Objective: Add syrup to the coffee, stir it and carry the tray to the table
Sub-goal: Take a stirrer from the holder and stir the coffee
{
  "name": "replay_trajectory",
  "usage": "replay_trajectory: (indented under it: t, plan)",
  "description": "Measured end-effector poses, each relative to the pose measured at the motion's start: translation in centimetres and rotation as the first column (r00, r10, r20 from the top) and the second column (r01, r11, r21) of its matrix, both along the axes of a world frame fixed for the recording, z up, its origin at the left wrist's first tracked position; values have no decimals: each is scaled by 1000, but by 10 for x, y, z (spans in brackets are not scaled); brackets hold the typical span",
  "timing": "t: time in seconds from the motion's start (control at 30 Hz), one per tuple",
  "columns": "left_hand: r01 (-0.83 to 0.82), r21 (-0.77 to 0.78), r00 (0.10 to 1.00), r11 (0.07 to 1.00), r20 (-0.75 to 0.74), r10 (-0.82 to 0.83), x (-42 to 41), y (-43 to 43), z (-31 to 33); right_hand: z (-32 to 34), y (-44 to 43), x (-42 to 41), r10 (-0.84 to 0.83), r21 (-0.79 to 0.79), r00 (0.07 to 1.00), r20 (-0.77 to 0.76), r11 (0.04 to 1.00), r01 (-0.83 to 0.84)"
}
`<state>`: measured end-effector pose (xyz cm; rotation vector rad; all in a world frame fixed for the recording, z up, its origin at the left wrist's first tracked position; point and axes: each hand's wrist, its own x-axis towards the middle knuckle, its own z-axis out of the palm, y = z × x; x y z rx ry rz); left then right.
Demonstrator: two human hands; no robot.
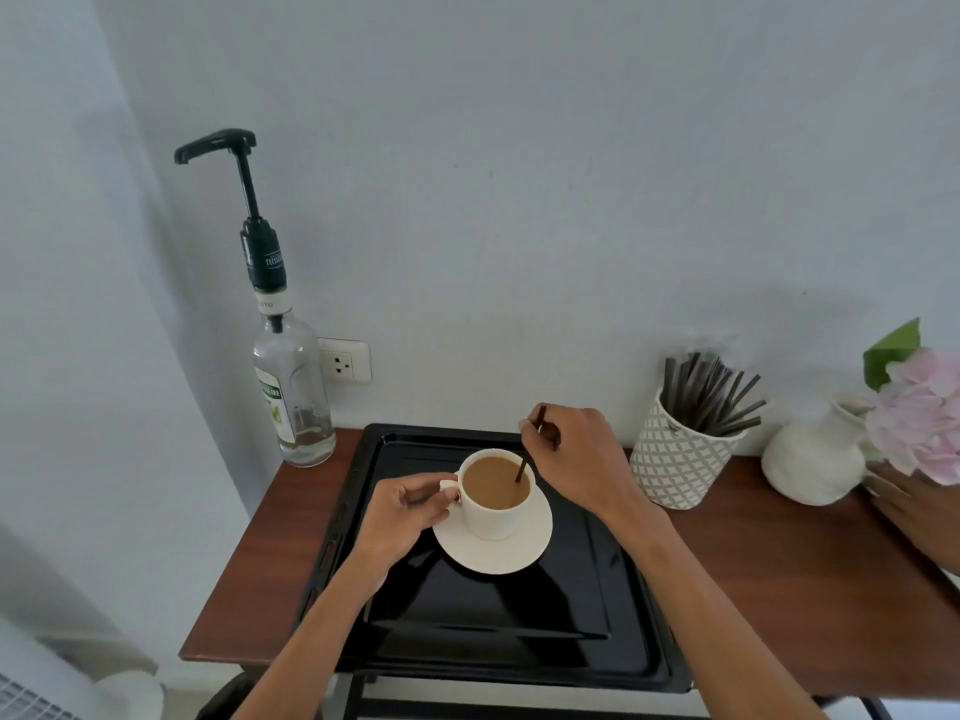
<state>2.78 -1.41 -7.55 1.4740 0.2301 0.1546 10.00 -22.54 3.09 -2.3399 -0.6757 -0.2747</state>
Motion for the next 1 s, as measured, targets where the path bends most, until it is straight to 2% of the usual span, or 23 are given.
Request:
replay_trajectory:
  t: [0.13,0.27,0.4,0.53,0.8,0.9,1.0]
  plan:
    - [2,-23,1000,1000,4,-2,1,0,-2,-2,-8,-1,27,-11,999,-25,1000,-27]
    - [-2,-32,1000,999,12,2,0,-1,-3,-1,-9,-9,52,44,995,-86,998,-49]
    - [10,-32,1000,999,13,-10,2,1,-4,0,6,-16,99,79,984,-151,993,-88]
    - [21,-15,1000,1000,18,-21,2,3,-5,1,28,-13,128,99,980,-150,989,-114]
    - [29,-20,999,999,21,-28,2,3,-4,8,21,10,-29,-72,999,-23,997,28]
    - [34,-34,999,999,28,-33,1,2,-4,7,6,12,-49,-79,996,-69,996,44]
    - [38,-37,999,999,35,-37,1,2,-4,4,1,6,0,-24,987,-161,1000,-4]
